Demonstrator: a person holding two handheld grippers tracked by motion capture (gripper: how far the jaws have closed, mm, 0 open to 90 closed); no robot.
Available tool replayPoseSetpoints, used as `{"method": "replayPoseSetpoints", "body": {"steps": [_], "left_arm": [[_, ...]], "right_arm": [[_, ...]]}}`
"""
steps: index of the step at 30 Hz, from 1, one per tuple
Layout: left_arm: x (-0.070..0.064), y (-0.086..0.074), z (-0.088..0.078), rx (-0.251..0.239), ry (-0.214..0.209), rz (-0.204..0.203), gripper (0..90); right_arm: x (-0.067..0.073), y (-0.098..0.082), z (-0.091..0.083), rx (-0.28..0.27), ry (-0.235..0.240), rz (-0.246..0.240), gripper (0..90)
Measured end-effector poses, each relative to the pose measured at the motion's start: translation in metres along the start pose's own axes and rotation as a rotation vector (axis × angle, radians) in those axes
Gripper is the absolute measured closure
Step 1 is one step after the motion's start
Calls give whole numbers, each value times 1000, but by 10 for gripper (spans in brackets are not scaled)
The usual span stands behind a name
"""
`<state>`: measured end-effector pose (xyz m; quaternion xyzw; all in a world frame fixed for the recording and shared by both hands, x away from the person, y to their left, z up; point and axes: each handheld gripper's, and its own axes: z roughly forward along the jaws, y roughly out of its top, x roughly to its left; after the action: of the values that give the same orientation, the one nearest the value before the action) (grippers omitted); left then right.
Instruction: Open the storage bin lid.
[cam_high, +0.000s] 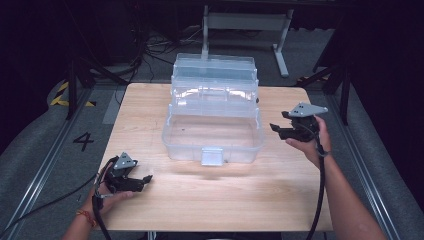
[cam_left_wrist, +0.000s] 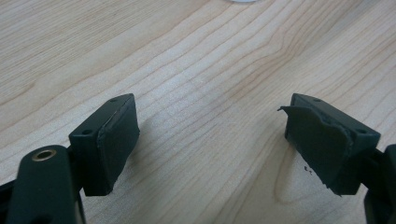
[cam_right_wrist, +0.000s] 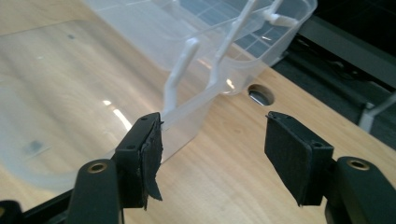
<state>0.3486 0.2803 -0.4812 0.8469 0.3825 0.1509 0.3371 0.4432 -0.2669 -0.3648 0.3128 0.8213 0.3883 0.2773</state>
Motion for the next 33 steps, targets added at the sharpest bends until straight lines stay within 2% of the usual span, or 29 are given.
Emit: {"method": "replayPoseSetpoints", "body": {"steps": [5, 12, 16, 21, 24, 27, 33], "left_arm": [[0, 0, 0, 0, 0, 0, 181], [-1, 0, 0, 0, -2, -10, 181], [0, 0, 0, 4, -3, -2, 181], [0, 0, 0, 0, 1, 0, 181], [0, 0, 0, 0, 1, -1, 181], [0, 0, 0, 1, 0, -1, 181], [0, 0, 0, 2, 1, 3, 179]], "right_arm": [[7, -16, -5, -2, 27, -12, 367], [16, -35, -11, 20, 29, -28, 350], [21, -53, -14, 47, 18, -38, 336], [26, -70, -13, 118, -17, -50, 307], [27, -82, -14, 135, -12, -42, 290], [28, -98, -15, 147, -14, -9, 271], [26, -129, -20, 175, 12, 63, 247]]}}
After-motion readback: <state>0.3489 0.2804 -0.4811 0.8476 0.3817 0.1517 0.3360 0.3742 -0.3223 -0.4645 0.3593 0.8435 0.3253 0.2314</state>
